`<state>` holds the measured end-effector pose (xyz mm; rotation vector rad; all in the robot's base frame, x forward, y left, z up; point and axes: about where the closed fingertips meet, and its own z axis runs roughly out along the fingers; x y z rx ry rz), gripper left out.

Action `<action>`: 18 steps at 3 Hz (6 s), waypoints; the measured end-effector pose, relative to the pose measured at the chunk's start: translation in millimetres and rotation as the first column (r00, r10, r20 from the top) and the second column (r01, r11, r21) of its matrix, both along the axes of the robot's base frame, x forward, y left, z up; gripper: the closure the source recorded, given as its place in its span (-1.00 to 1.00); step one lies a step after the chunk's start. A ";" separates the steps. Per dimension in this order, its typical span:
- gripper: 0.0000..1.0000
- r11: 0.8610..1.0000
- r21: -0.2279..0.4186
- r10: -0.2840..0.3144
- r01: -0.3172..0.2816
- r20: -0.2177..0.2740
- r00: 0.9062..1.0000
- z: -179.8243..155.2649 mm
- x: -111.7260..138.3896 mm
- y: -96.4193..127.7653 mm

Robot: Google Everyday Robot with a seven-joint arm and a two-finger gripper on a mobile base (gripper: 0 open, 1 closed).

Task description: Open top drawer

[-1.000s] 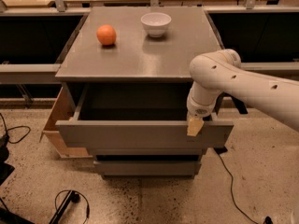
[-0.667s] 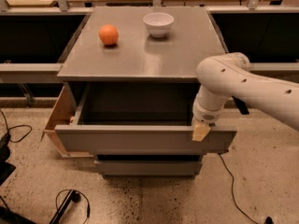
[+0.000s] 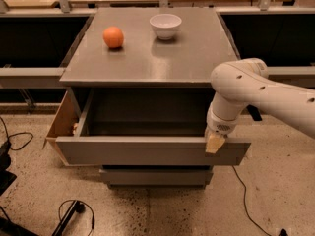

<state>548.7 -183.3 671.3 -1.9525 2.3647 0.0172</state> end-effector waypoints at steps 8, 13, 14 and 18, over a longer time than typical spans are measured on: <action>-1.00 1.000 -0.001 -0.014 0.014 -0.024 1.000 -0.2 -15.1 -3.7; 1.00 0.999 -0.003 -0.036 0.036 -0.244 0.969 14.0 -152.2 -8.6; 1.00 0.999 -0.002 -0.044 0.045 -0.275 0.961 20.6 -171.6 -12.1; -0.92 0.998 -0.028 -0.052 0.048 -0.207 0.977 60.5 -171.7 -18.8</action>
Offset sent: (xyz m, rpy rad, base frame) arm -0.3642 -0.2155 0.0201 -0.0099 0.5734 -0.3451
